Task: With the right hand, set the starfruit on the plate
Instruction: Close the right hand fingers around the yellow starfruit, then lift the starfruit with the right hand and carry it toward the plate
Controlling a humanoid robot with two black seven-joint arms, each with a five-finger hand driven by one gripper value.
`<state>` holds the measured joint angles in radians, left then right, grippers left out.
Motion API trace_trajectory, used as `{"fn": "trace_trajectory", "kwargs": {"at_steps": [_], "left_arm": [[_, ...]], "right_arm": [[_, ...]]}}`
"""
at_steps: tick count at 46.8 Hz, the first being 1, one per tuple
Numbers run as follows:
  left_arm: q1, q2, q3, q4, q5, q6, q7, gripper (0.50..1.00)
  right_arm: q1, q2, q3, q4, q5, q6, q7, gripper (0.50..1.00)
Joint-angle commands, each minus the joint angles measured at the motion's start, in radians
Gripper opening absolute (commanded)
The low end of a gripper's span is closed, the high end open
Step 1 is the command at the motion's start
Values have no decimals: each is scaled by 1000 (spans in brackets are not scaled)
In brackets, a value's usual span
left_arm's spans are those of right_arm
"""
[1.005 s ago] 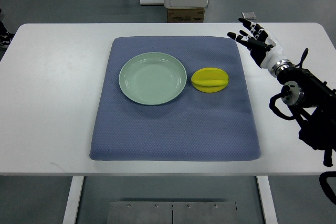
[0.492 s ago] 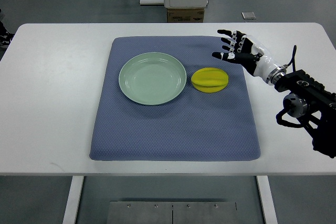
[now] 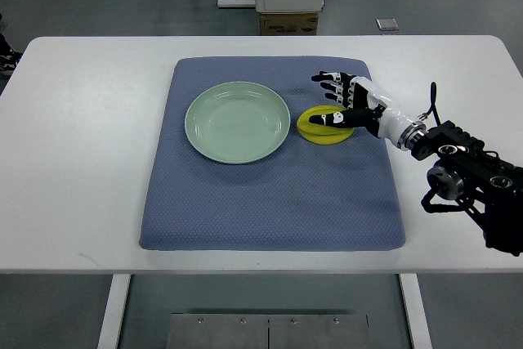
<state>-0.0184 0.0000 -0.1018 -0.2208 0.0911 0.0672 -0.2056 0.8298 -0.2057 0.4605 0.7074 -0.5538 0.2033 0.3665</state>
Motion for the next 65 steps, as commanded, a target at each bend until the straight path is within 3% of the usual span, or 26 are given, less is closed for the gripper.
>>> {"fn": "trace_trajectory", "kwargs": {"at_steps": [1, 42, 47, 54, 65], "left_arm": [[0, 0, -1, 0, 1, 0, 0, 1000], [0, 0, -1, 0, -1, 0, 0, 1000], [0, 0, -1, 0, 1, 0, 0, 1000], [0, 0, 0, 0, -1, -1, 0, 1000], [0, 0, -1, 0, 1, -1, 0, 1000]], "right_arm": [[0, 3, 0, -3, -2, -16, 2, 998], [3, 34, -151, -63, -31, -114, 97, 991], [3, 42, -151, -72, -31, -114, 98, 962], [3, 49, -152, -89, -31, -114, 111, 837], [3, 48, -166, -91, -29, -114, 111, 500]]}}
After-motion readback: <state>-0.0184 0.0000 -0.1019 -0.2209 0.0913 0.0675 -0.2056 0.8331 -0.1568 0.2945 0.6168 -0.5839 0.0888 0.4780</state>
